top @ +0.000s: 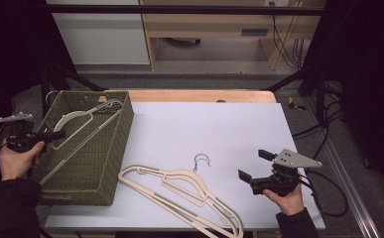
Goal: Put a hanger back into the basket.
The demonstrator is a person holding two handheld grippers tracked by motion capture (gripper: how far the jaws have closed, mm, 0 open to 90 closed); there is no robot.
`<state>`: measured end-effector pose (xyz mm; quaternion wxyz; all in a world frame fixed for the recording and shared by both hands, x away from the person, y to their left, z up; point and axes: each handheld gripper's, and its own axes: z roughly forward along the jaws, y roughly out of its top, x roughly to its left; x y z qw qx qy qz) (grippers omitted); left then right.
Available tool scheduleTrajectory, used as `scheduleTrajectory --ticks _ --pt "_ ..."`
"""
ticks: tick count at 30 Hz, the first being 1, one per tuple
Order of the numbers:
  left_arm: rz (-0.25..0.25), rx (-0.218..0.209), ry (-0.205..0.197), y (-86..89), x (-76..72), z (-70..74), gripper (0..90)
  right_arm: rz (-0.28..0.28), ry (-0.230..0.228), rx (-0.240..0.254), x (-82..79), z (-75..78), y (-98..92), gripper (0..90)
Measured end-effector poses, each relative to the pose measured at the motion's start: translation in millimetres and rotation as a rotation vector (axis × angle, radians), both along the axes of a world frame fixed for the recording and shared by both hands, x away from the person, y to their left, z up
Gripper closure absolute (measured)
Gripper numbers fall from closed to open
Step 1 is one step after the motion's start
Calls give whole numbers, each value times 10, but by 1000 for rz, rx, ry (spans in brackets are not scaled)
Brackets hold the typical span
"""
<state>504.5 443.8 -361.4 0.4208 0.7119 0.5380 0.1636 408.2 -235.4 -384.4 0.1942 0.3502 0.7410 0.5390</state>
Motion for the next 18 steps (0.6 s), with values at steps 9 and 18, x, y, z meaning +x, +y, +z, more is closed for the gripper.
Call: scheduleTrajectory --ticks 9,18 --pt "23 -24 66 -33 87 -140 839 -2 1 4 -1 2 6 20" --pt "96 3 82 29 99 -193 825 0 1 -1 -1 -2 9 22"
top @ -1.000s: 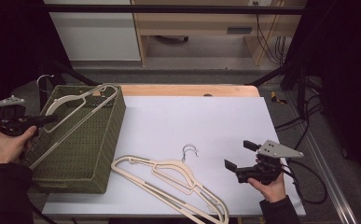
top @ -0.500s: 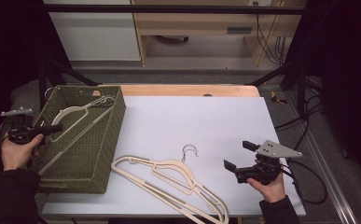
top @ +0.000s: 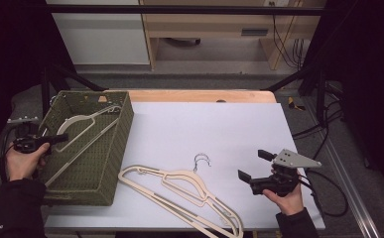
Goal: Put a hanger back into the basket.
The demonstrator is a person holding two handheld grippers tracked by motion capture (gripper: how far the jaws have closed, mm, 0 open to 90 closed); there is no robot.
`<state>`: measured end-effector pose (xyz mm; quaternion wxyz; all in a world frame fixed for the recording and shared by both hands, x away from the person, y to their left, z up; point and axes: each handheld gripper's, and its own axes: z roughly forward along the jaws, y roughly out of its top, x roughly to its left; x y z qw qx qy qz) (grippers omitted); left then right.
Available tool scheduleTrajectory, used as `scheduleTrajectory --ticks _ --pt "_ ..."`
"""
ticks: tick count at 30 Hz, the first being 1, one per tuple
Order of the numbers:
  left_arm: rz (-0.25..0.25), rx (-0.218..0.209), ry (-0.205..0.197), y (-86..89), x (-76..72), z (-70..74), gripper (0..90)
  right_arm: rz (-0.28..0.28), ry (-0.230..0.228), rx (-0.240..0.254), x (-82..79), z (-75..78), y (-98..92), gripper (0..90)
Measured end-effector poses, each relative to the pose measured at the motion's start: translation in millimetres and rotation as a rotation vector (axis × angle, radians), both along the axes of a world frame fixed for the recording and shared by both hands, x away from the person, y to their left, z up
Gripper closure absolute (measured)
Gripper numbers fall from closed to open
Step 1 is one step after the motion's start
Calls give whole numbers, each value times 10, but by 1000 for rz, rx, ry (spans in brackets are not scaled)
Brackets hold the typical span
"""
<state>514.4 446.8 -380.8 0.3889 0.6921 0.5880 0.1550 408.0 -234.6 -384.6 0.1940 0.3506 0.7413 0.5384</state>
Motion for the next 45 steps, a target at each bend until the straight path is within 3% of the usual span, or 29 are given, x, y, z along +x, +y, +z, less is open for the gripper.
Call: scheduleTrajectory --ticks 2,7,11,14,23,31,38,43,45 --pt "20 9 10 13 4 -13 823 2 1 -1 1 -1 1 22" --pt "73 85 50 55 32 -62 813 3 3 -2 7 -6 7 23" --pt "107 102 83 84 44 -102 801 2 5 -1 14 -12 16 24" --pt "125 140 118 100 52 -131 785 4 7 -2 17 -16 22 24" --pt "153 181 161 124 59 -187 719 5 7 -3 18 -18 24 25" --pt "141 196 166 115 52 -192 705 4 6 -3 16 -16 23 25" --pt "133 200 147 68 23 -157 631 2 8 -3 14 -14 21 25" --pt "133 217 107 22 -43 -52 536 2 2 -1 9 -8 12 25" --pt "136 207 73 17 -93 29 522 2 1 -2 8 -4 6 25"
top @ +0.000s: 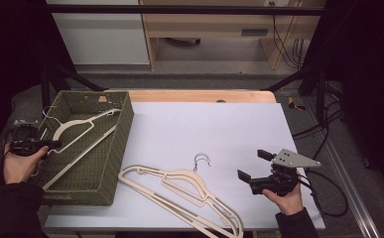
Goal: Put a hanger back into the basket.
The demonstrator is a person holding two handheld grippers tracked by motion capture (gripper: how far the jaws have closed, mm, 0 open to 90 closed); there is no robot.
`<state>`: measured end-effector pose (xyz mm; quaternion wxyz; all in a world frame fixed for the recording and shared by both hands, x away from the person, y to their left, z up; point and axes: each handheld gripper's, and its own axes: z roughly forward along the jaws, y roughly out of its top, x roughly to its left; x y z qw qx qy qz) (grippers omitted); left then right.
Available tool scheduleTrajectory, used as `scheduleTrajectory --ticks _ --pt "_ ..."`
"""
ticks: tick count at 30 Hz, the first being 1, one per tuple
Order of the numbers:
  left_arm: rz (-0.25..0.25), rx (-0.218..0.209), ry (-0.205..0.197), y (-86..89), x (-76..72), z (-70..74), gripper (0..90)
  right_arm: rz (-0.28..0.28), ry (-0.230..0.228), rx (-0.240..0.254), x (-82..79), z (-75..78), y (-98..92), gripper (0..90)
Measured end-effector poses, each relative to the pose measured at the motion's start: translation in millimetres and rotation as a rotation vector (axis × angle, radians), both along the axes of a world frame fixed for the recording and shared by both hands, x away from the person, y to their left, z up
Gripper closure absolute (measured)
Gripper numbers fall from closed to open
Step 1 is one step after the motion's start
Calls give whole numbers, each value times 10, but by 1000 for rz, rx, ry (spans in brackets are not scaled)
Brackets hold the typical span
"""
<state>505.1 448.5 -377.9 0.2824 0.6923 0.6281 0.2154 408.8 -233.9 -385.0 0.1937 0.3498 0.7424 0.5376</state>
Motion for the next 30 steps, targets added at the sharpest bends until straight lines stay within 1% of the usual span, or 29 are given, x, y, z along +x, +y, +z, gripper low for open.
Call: scheduleTrajectory --ticks 1,2,3,5,7,8,9,11,12,13,14,16,17,18,20,22,23,24,27,28,30 --pt "0 -3 -17 -5 -23 36 509 -1 0 0 -3 3 -2 25" --pt "-7 -6 -48 -18 -66 103 495 -2 -1 1 -4 4 -3 25" --pt "-13 -7 -68 -29 -94 146 480 -3 -3 3 -7 10 -5 25" --pt "-30 3 -134 -96 -183 279 445 -5 -10 3 -11 23 -14 25" --pt "-54 -5 -189 -167 -262 389 403 -8 -16 6 -20 38 -22 25" --pt "-83 -17 -233 -239 -320 463 389 -7 -16 9 -24 43 -23 25" --pt "-112 -20 -262 -303 -371 524 368 -6 -20 10 -26 51 -25 25" --pt "-155 -29 -340 -470 -464 625 328 -6 -20 12 -33 64 -19 26" --pt "-189 -29 -372 -550 -507 673 308 -3 -25 11 -32 68 -17 27" --pt "-210 -40 -392 -614 -539 705 282 -4 -24 11 -31 71 -11 27" --pt "-247 -50 -425 -724 -586 747 268 -5 -22 13 -32 72 -4 27" --pt "-303 -54 -469 -903 -652 792 224 -6 -19 13 -33 73 6 31" --pt "-322 -61 -484 -972 -674 801 209 -3 -18 10 -32 72 8 32" --pt "-355 -83 -504 -1081 -707 806 200 0 -19 9 -32 70 11 33" --pt "-400 -111 -527 -1248 -751 792 158 0 -12 7 -38 72 31 36" --pt "-448 -135 -530 -1406 -779 755 138 1 -9 5 -41 75 56 39" --pt "-463 -139 -533 -1466 -788 735 126 5 -8 2 -41 78 67 39" --pt "-491 -138 -532 -1566 -803 700 116 11 -8 -3 -42 79 72 41" --pt "-540 -130 -537 -1787 -838 608 84 16 2 -2 -50 70 113 48" --pt "-551 -143 -534 -1856 -847 575 78 21 5 -5 -54 65 122 49" --pt "-580 -151 -528 -1970 -854 512 73 26 12 -10 -59 53 143 51"
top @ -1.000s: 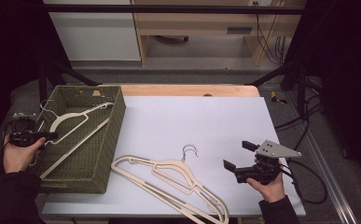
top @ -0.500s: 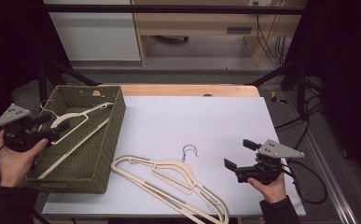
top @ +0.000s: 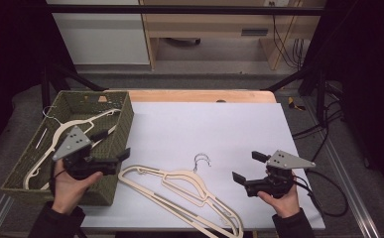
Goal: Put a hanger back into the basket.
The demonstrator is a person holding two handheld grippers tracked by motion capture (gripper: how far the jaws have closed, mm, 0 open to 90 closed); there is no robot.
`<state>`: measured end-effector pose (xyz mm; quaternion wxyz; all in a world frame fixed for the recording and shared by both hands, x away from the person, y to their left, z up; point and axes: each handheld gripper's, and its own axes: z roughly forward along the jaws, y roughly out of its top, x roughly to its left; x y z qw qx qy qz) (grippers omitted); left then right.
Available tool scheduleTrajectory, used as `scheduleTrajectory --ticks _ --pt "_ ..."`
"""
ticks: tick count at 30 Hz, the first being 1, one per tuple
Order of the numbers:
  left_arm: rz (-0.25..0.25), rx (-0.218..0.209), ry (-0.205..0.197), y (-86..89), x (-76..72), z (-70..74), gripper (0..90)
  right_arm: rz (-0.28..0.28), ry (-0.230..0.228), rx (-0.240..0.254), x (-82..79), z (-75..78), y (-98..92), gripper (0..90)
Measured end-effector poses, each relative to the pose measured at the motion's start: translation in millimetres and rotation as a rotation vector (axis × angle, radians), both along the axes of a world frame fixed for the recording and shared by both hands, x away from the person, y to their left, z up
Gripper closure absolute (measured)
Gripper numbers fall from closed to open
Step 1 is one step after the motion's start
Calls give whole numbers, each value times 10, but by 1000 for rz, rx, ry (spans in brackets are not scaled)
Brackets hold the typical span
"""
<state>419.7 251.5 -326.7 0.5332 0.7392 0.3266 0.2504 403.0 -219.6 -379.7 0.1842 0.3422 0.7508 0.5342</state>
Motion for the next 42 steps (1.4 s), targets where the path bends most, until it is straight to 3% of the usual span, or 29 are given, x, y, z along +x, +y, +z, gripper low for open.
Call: scheduleTrajectory --ticks 5,14,20,32,42 --pt "-52 18 23 -216 8 -141 85 20 11 -16 -7 -23 53 53" --pt "-83 64 96 -756 200 -346 88 16 5 -24 -14 -49 61 45" --pt "-87 91 124 -1056 312 -496 89 -11 -9 -19 -26 -52 -6 46" --pt "-78 138 200 -1437 501 -812 118 -46 -9 2 -19 -78 -100 46" --pt "-75 208 283 -1714 661 -1129 274 -50 -10 3 -24 -81 -131 47"
